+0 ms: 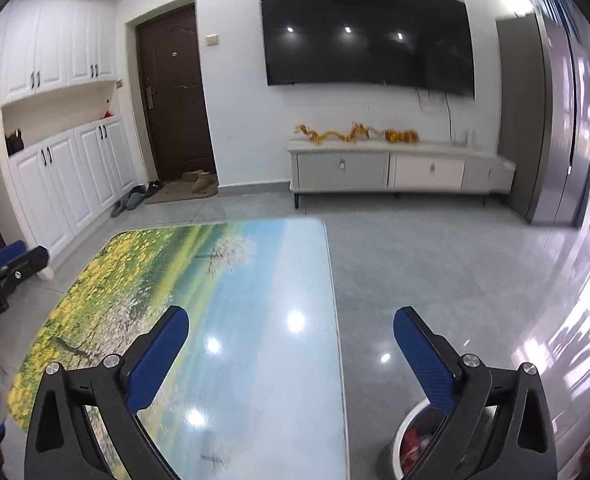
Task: Collect trash
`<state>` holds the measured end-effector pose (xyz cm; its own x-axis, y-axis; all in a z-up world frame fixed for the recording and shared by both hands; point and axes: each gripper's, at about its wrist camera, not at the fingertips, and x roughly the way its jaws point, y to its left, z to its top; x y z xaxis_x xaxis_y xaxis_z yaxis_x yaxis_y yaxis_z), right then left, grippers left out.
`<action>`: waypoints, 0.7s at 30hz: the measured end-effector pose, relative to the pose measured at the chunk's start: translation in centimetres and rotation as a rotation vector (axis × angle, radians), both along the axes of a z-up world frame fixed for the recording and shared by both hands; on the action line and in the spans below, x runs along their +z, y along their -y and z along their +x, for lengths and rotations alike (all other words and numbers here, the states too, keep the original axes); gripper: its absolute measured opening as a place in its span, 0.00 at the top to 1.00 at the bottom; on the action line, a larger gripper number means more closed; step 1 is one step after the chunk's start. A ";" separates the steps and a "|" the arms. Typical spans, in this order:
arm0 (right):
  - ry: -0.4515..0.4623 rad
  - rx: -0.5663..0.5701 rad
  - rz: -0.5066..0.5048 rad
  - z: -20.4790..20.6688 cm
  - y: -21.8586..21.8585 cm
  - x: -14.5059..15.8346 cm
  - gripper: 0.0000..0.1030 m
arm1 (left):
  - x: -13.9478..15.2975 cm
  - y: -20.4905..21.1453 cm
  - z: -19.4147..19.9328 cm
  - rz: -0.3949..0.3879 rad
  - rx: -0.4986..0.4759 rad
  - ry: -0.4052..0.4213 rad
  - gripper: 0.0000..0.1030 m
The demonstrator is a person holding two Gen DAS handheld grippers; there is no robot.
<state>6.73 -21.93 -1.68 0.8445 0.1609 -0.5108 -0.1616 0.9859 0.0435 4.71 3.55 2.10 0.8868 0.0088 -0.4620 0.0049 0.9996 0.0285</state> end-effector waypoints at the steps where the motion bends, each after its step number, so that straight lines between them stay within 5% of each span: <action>1: 0.009 0.001 -0.011 0.0 -0.6 0.1 0.00 | 0.0 -0.5 -0.2 0.000 0.019 0.005 0.26; 7: 0.090 -0.014 -0.087 -1.0 -3.9 1.0 0.00 | 0.7 -3.9 -2.0 -0.022 0.116 0.094 0.00; 21: 0.132 -0.073 -0.094 -1.2 -4.5 1.2 0.00 | 1.6 -3.6 -2.4 0.026 0.188 0.162 0.00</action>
<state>5.56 -17.44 -0.45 0.9131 0.0530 -0.4043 -0.0871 0.9940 -0.0665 2.27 7.13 3.74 0.9309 0.1910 -0.3114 -0.1882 0.9813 0.0392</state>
